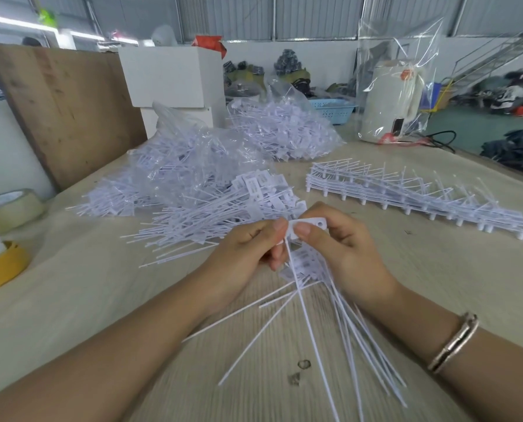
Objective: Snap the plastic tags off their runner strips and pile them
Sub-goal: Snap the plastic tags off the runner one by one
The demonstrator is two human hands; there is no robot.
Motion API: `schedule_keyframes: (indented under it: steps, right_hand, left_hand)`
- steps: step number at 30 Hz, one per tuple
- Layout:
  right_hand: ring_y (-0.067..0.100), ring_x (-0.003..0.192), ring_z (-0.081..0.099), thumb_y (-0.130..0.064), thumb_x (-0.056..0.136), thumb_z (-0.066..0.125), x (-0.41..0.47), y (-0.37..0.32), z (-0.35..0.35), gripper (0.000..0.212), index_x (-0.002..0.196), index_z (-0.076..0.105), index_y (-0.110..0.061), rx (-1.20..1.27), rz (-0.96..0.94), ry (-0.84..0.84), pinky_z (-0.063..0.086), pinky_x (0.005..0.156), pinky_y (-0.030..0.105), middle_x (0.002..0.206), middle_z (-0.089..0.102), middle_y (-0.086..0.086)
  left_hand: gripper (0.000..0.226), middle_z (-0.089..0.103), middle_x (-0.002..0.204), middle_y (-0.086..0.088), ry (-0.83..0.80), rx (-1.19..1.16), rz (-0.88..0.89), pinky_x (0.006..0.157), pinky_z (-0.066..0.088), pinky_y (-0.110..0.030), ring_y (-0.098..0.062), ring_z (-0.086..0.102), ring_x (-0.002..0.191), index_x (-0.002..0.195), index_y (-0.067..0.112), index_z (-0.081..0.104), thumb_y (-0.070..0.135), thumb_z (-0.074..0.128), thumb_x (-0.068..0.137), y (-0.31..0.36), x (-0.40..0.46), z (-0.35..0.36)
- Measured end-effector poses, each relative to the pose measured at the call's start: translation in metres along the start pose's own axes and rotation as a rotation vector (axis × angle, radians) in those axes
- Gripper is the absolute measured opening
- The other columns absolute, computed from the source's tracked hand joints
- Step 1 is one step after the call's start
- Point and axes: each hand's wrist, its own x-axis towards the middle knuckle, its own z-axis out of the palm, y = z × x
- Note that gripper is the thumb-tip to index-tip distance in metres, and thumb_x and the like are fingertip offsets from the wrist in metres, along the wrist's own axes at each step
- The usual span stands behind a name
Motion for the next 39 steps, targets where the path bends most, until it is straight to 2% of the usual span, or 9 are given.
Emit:
schedule_keyframes:
  steps: [6,11,15,18,24,28,31,33,39]
  right_hand:
    - [0.033,0.069,0.065,-0.012,0.090,0.056,0.000,-0.003,0.003,0.018,0.079,0.068,-0.017,-0.005,-0.016,-0.023,0.050,0.074,0.042,0.070,0.068,0.010]
    - [0.006,0.069,0.057,-0.014,0.090,0.058,0.003,-0.008,-0.011,0.018,0.072,0.062,-0.017,-0.037,0.067,0.279,0.045,0.072,0.012,0.068,0.061,-0.008]
    - [0.014,0.075,0.055,-0.016,0.087,0.060,0.003,-0.010,-0.014,0.016,0.071,0.061,-0.014,-0.103,0.179,0.208,0.043,0.075,0.023,0.074,0.057,0.005]
    - [0.021,0.086,0.053,-0.021,0.088,0.062,0.002,-0.002,-0.006,0.015,0.076,0.068,-0.015,-0.544,0.145,0.047,0.037,0.086,0.041,0.081,0.057,0.005]
    - [0.011,0.105,0.040,-0.053,0.086,0.054,0.004,0.000,-0.010,0.021,0.093,0.072,-0.042,-1.192,0.144,0.084,0.008,0.074,0.027,0.098,0.050,-0.019]
    - [0.011,0.113,0.033,-0.062,0.084,0.043,0.007,0.003,-0.020,0.042,0.115,0.062,-0.042,-1.312,0.279,0.042,0.007,0.074,0.026,0.113,0.048,-0.015]
    - [0.011,0.099,0.047,-0.049,0.087,0.050,0.010,-0.008,-0.023,0.029,0.096,0.068,-0.029,-1.204,0.146,0.150,0.016,0.077,0.028,0.099,0.055,-0.011]
    - [0.019,0.072,0.057,-0.045,0.090,0.047,0.013,-0.024,-0.032,0.042,0.073,0.067,-0.012,-1.178,0.219,0.112,0.039,0.075,0.033,0.074,0.062,-0.001]
    - [-0.002,0.046,0.054,-0.059,0.093,0.032,0.001,-0.062,-0.046,0.062,0.061,0.074,-0.024,-1.172,0.827,-0.461,0.043,0.070,0.026,0.042,0.054,-0.018]
  left_hand:
    - [0.044,0.052,0.053,0.001,-0.024,-0.151,-0.013,0.066,0.046,-0.018,-0.011,0.050,0.056,0.049,0.024,0.054,0.042,0.047,0.088,0.002,-0.001,0.003]
    - [0.037,0.043,0.053,-0.002,0.136,-0.415,0.002,0.054,0.044,-0.017,-0.011,0.047,0.049,0.055,0.014,0.045,0.037,0.050,0.083,0.013,0.004,-0.007]
    - [0.045,0.050,0.047,0.004,0.180,0.041,0.105,0.054,0.037,-0.019,-0.011,0.047,0.048,0.044,0.022,0.051,0.035,0.055,0.087,0.013,0.004,-0.027]
    - [0.043,0.047,0.043,0.004,0.194,0.314,0.107,0.053,0.035,-0.017,-0.011,0.042,0.046,0.041,0.023,0.051,0.039,0.066,0.078,0.008,0.005,-0.030]
    - [0.046,0.050,0.055,-0.005,0.246,0.692,0.037,0.052,0.030,-0.020,-0.004,0.040,0.050,0.066,0.006,0.060,0.050,0.067,0.075,-0.004,0.005,-0.016]
    - [0.054,0.055,0.060,0.009,0.301,0.860,-0.044,0.053,0.033,-0.024,-0.001,0.050,0.055,0.075,0.025,0.051,0.076,0.033,0.072,0.009,0.001,-0.011]
    - [0.074,0.053,0.062,0.008,0.233,1.173,-0.107,0.053,0.032,-0.027,-0.007,0.051,0.059,0.069,0.024,0.045,0.087,0.006,0.061,0.021,-0.005,-0.017]
    - [0.082,0.048,0.056,0.007,0.111,1.325,-0.209,0.054,0.035,-0.026,-0.011,0.049,0.054,0.060,0.019,0.040,0.088,-0.004,0.057,0.026,-0.010,-0.017]
    - [0.081,0.037,0.047,0.006,-0.085,1.393,-0.284,0.051,0.034,-0.024,-0.011,0.038,0.043,0.054,0.019,0.038,0.091,-0.001,0.056,0.027,-0.018,-0.004]
